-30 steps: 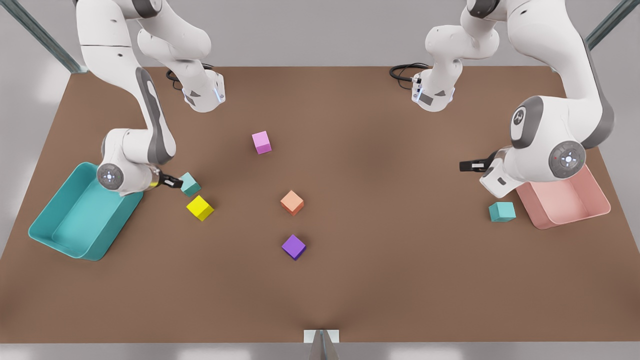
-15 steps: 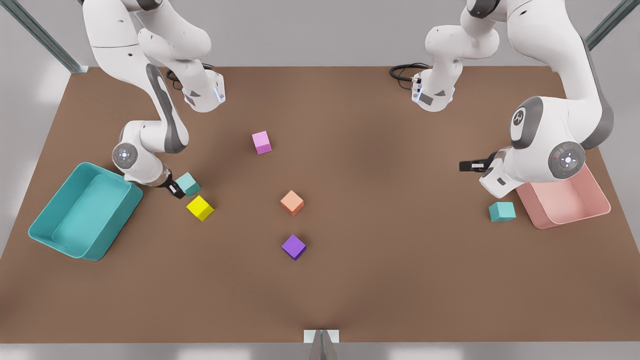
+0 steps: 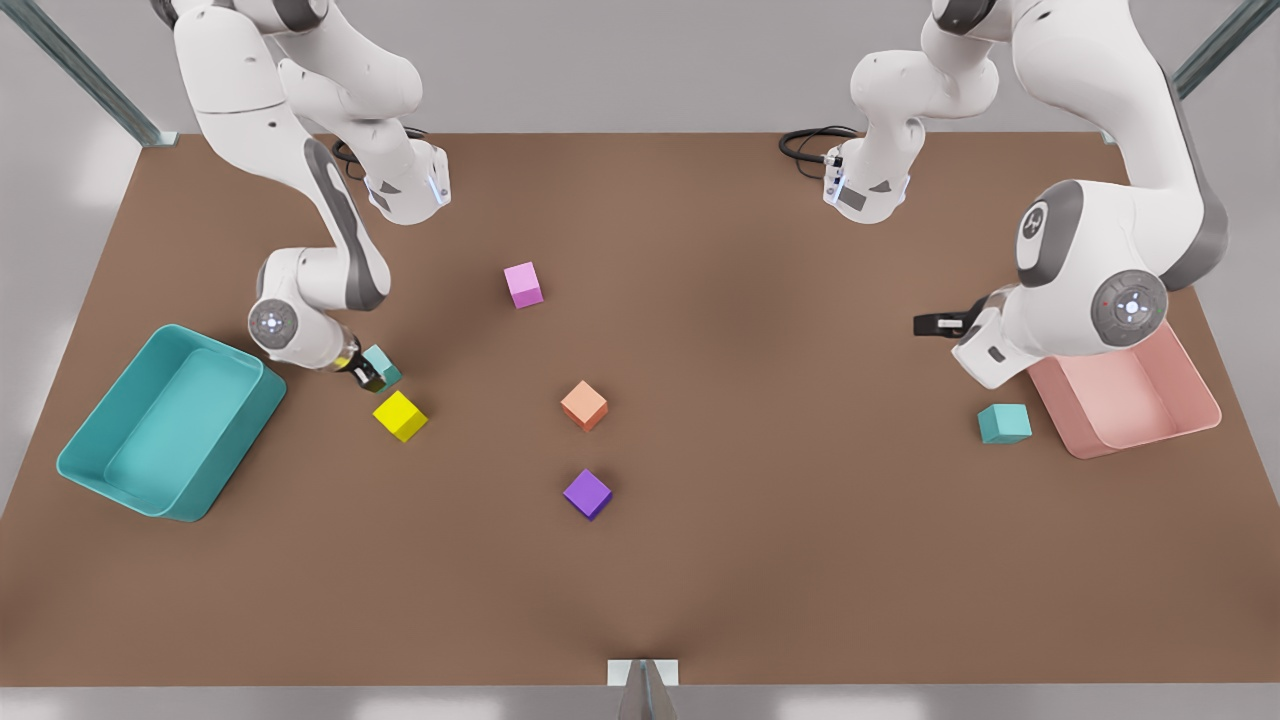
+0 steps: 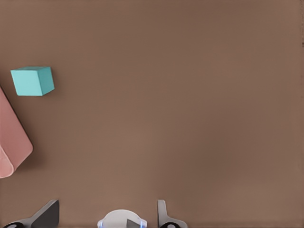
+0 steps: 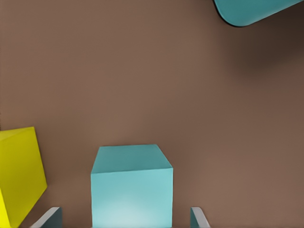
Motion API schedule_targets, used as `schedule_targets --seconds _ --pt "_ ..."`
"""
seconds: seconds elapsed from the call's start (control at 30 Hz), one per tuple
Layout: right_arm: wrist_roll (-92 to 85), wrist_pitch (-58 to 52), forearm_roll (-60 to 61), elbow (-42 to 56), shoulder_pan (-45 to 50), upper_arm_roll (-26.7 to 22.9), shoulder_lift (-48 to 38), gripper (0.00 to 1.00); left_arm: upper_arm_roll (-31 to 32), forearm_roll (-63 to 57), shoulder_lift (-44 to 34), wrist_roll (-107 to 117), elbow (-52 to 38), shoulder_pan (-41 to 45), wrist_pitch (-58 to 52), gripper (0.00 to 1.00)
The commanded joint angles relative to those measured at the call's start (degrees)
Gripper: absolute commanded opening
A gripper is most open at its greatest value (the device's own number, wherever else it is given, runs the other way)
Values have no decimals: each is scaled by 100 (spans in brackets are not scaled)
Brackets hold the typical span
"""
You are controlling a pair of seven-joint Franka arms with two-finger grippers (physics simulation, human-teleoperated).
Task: Stack the two blue cubes on top of each other
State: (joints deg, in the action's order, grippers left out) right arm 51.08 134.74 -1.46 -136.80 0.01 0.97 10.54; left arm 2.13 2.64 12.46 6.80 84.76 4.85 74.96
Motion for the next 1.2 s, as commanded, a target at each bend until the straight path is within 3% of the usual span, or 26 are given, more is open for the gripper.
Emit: schedule_targets --seconds 0.0,0.37,1.03,1.17 --pt "-572 149 6 5 -1 0 18 100 7 0 2 -12 -3 -1 -26 100" --pt "-1548 140 58 -127 -19 0 35 100 -2 61 64 -12 -3 -27 -34 100" --pt "-1566 694 164 -224 78 0 528 100 -2 17 186 -56 -21 -71 -52 100" --pt "-1654 791 164 -224 69 0 598 92 7 35 178 -56 -21 -19 53 100"
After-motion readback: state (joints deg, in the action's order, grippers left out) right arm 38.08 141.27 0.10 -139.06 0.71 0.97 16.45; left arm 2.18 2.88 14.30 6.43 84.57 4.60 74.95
